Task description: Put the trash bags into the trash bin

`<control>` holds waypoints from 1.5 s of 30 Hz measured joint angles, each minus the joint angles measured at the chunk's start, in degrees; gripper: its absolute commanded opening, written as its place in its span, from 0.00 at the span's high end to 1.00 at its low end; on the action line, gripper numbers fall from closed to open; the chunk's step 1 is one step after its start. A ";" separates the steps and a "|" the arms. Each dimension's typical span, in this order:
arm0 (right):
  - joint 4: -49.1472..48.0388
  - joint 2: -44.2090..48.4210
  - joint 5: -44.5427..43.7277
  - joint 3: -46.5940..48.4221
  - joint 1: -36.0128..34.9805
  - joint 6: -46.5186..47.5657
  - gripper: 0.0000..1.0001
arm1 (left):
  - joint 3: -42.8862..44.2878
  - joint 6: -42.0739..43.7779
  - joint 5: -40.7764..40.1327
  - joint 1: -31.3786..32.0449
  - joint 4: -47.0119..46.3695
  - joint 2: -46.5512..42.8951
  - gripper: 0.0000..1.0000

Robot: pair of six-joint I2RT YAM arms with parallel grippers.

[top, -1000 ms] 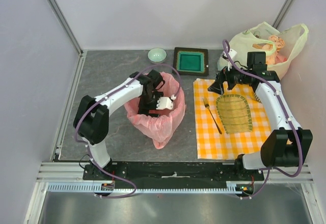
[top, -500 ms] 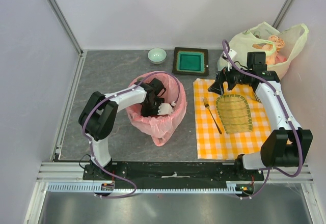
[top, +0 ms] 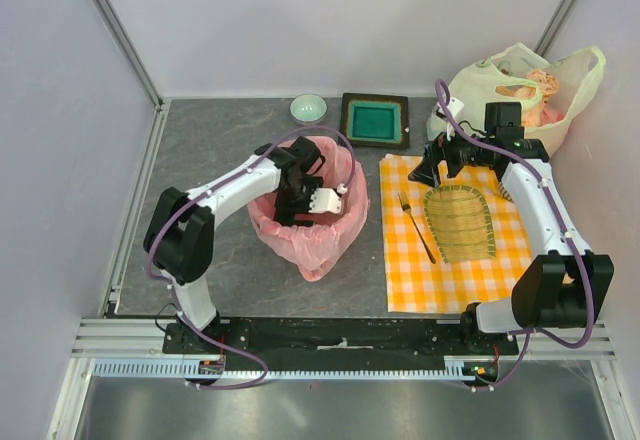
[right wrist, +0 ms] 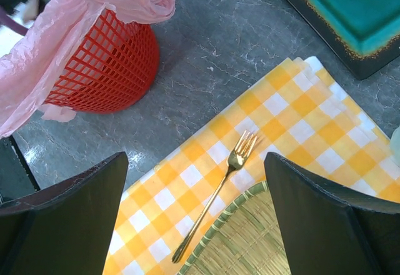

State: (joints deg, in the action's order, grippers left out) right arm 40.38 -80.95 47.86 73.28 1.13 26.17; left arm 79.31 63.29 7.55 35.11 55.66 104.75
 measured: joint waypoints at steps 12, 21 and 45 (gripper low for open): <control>-0.87 -3.34 -4.07 7.89 -6.78 -3.39 0.02 | 21.73 -6.16 6.88 -1.03 9.20 -5.79 0.07; 2.71 -15.78 -18.43 37.59 -32.98 -0.74 0.02 | 24.79 -35.65 21.79 -24.81 -3.96 -23.85 0.06; 19.78 -41.90 -42.14 31.04 -48.54 21.42 0.02 | -5.27 -59.43 33.55 -41.92 -22.34 -33.24 0.04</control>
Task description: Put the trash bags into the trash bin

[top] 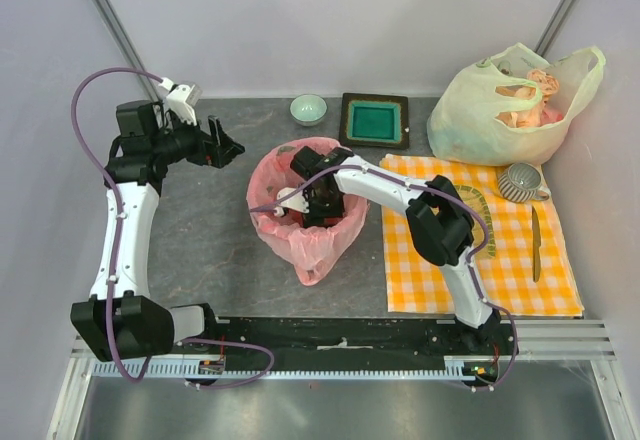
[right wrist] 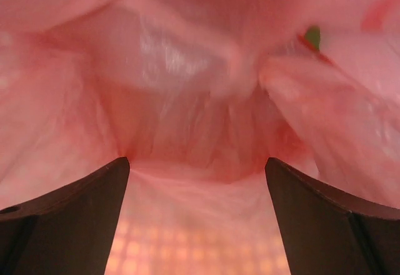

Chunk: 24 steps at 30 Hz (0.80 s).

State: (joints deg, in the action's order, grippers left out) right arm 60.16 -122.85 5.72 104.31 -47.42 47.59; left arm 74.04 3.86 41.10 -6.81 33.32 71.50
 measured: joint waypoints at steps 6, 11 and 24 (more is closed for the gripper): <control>-3.26 -1.57 1.22 -4.39 -0.04 1.57 0.02 | 0.00 -0.33 0.11 -0.24 -0.72 0.00 0.05; -6.36 -0.98 3.37 -6.69 0.76 1.64 0.02 | 0.00 -0.44 0.57 -0.26 -0.74 0.07 0.05; -8.24 5.73 7.19 -5.51 1.60 -5.40 0.02 | 1.77 -0.90 3.10 -0.26 -0.87 3.52 0.06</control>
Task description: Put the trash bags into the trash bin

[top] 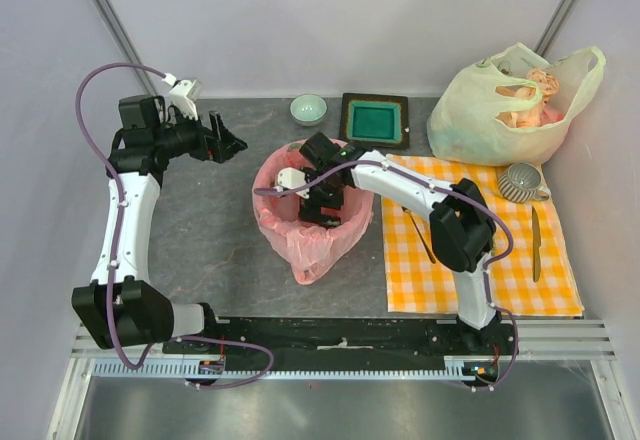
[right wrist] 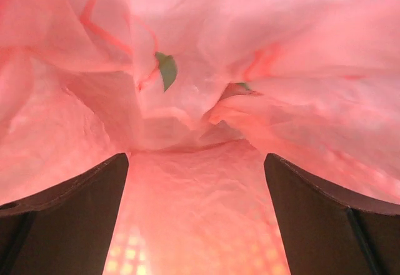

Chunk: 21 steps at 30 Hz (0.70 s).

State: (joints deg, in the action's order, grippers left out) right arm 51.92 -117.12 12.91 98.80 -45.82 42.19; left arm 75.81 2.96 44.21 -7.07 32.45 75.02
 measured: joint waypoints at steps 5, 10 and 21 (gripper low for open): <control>-0.92 3.87 0.74 2.73 0.61 -2.80 0.02 | 0.96 0.00 1.31 0.02 0.02 0.70 0.07; -2.12 6.45 1.88 5.01 1.86 -5.66 0.02 | 1.42 0.11 1.62 0.07 0.33 1.11 0.12; -10.54 14.78 4.02 8.09 8.61 -14.38 0.02 | 3.39 9.20 -2.84 10.12 7.48 2.82 0.19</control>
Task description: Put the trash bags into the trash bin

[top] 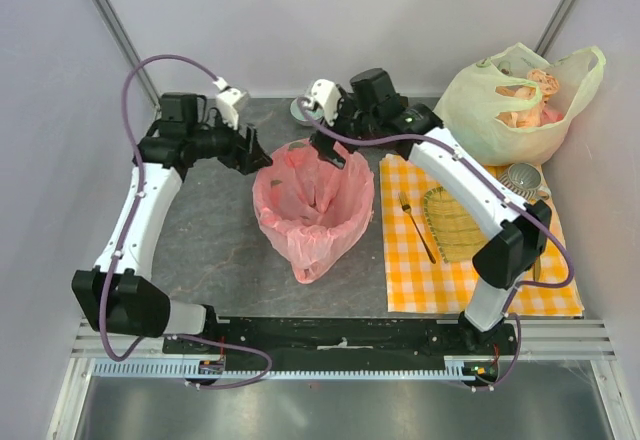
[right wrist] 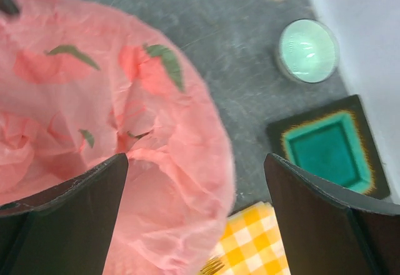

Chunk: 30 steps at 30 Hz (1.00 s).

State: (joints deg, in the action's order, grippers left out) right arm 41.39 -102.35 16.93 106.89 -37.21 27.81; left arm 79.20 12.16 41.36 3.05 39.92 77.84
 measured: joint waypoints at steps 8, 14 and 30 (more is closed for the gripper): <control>-7.10 8.15 0.98 -6.16 8.35 -7.63 0.02 | 4.44 3.52 -8.00 8.55 5.57 3.50 0.04; -11.67 11.26 3.76 -11.98 21.00 -18.03 0.02 | 26.45 -0.57 -6.32 2.80 12.83 15.19 0.01; -21.90 14.58 0.79 -39.91 38.73 -31.04 0.02 | 14.49 -6.80 -17.88 -6.43 10.62 25.14 0.01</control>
State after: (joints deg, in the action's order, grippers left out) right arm 19.49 -87.77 17.72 66.98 1.52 -3.22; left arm 93.69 5.37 23.49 -3.38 50.54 102.98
